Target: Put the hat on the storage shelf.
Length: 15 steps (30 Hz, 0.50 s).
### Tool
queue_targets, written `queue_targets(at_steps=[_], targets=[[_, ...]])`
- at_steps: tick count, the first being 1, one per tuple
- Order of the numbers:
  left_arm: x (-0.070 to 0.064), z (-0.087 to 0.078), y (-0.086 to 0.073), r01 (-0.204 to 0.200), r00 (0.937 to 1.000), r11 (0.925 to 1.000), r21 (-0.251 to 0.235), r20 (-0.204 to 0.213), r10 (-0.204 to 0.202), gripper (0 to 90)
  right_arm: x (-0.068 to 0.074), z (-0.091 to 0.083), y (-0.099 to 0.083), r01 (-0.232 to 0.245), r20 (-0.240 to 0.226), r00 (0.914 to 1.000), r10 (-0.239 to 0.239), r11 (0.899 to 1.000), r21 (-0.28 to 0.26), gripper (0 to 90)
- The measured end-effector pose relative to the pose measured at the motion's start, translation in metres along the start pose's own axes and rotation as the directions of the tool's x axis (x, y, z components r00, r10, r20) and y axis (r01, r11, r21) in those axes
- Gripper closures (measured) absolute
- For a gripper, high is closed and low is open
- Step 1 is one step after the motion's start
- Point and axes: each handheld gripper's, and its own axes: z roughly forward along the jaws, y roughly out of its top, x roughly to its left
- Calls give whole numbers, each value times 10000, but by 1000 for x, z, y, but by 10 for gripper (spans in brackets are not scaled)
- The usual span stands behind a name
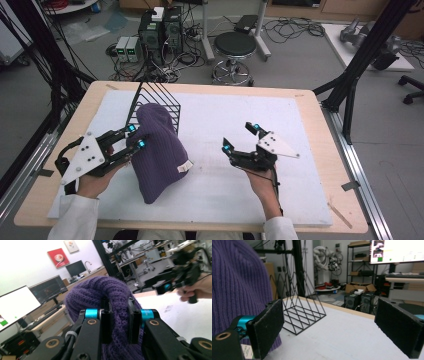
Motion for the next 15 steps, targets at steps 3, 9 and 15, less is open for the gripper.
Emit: queue_targets(at_steps=[3,9,15], targets=[[2,2,3,-73,9995,10000,-51,308,74,781,8,18,7,135,-326,9994,-131,9998,127,84],[6,6,5,-144,9973,9999,-10,726,144,781,19,45,13,270,-947,9952,-235,9990,366,84],[13,8,3,-174,9956,9998,68,922,167,780,25,61,11,272,-1507,9884,-187,9982,542,84]])
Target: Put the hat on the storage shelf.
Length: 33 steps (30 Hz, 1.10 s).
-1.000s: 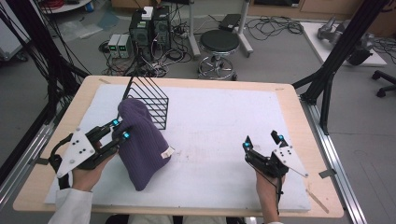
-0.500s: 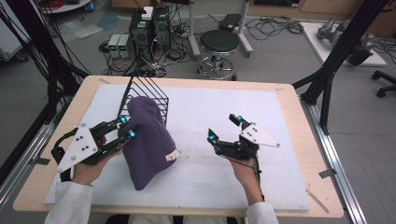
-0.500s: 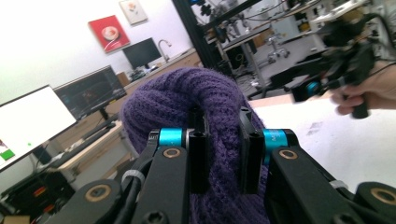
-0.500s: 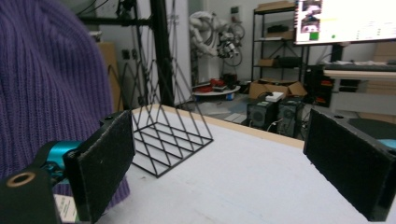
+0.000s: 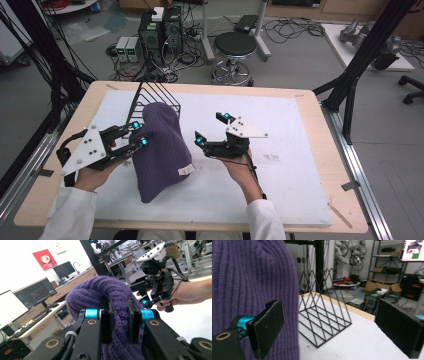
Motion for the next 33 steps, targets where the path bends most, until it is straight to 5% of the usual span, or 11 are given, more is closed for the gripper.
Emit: queue_targets(at_steps=[7,16,24,29,30,33], targets=[[3,0,2,-262,9992,9996,-126,288,266,780,0,11,-2,-76,-592,9982,85,9999,152,84],[5,1,13,-641,9949,9967,-492,749,677,780,5,19,7,-5,-1373,9905,-40,9995,-327,83],[7,3,11,-1195,9803,9921,-371,1536,1238,780,8,25,5,-847,-2736,9593,698,9955,-432,84],[5,3,11,-1619,9710,9836,-795,1646,1731,780,11,29,3,-1024,-3269,9406,917,9946,-157,107],[6,3,11,-1626,9711,9833,-817,1633,1742,781,13,29,2,-970,-3599,9287,897,9953,-24,203],[7,2,11,-1586,9724,9835,-869,1592,1709,780,19,28,4,-605,-3784,9243,500,9980,-159,409]])
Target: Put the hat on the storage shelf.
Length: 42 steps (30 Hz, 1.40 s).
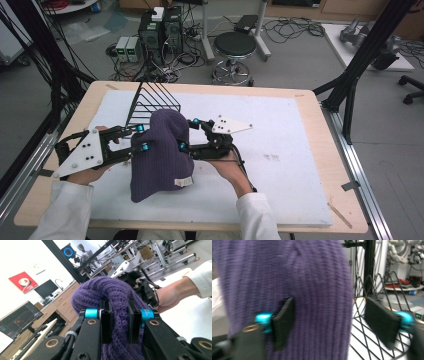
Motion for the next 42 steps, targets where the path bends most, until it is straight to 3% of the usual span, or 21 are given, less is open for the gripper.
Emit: queue_targets(at_steps=[2,3,6,8,16,18,27,32,33,35,38,42], targets=[[0,0,-1,52,10000,10000,46,-57,-51,780,6,0,2,289,136,9995,-290,9995,93,552],[1,-1,-2,84,9999,9999,70,-95,-84,780,6,0,2,289,136,9995,-290,9995,93,552],[2,-3,-5,241,9995,9997,83,-194,-240,780,11,0,3,647,497,9966,-657,9977,209,729],[2,-6,-7,380,9990,9991,163,-226,-376,780,14,-1,5,814,944,9920,-836,9963,275,786],[11,-16,-22,1157,9910,9920,514,-734,-1118,781,14,-9,10,1073,1947,9751,-1060,9942,43,808],[12,-18,-24,1220,9895,9906,623,-863,-1164,781,14,-13,12,1187,2324,9660,-1131,9929,-101,809],[19,-22,-20,1317,9840,9820,1356,-1377,-1130,780,17,-18,17,1440,2894,9478,-1341,9895,-131,810],[25,-22,-16,1349,9750,9689,2074,-2022,-924,780,18,-17,18,1235,3021,9466,-1129,9922,-162,810],[26,-22,-16,1357,9733,9682,2101,-2110,-906,780,21,-15,19,1396,3181,9391,-1303,9902,-64,812],[30,-22,-16,1389,9685,9657,2192,-2335,-863,776,23,-11,21,1455,3258,9357,-1355,9893,-64,813],[38,-24,-15,1319,9620,9650,2268,-2640,-695,765,26,-5,27,1428,3450,9298,-1282,9896,-171,812],[52,-30,-12,1311,9487,9678,2151,-3107,-594,761,29,7,40,1477,3552,9257,-1299,9888,-233,812]])
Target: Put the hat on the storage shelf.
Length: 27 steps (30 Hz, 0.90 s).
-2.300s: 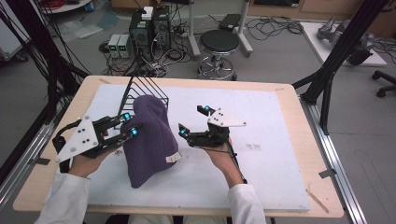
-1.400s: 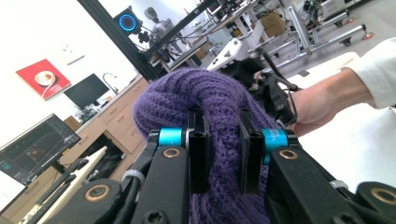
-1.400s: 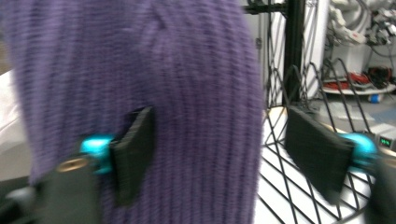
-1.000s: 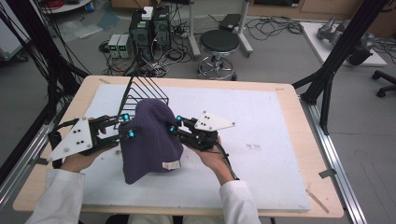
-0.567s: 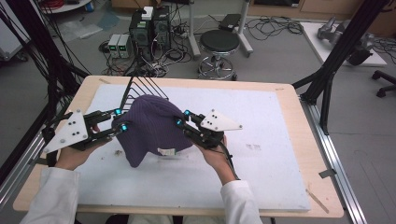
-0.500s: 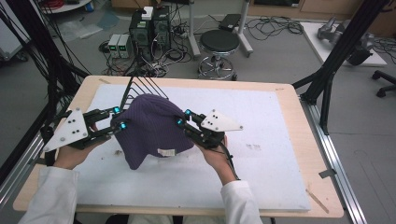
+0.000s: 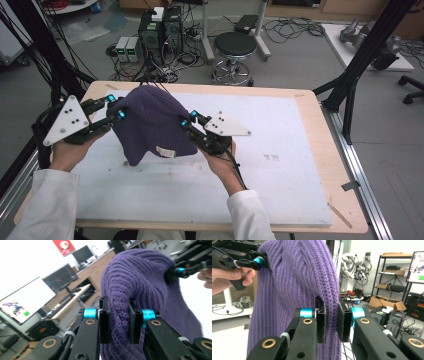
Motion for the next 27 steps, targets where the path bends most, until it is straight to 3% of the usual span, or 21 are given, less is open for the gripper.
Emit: queue_targets(at_steps=[10,14,20,22,27], targets=[[48,-3,23,-101,9978,9998,-179,-653,90,762,7,31,40,234,659,9976,-209,9990,-373,812],[62,1,30,-140,9955,9998,-109,-935,129,761,10,44,55,522,1242,9912,-464,9977,-433,811],[80,10,45,-387,9918,9992,-136,-1221,367,760,10,56,68,809,1923,9791,-665,9944,-677,809],[87,13,54,-590,9896,9983,-23,-1314,581,761,7,60,71,863,1966,9780,-698,9933,-767,807],[92,21,56,-837,9859,9964,162,-1441,852,762,0,67,75,1033,2210,9717,-836,9915,-789,807]])
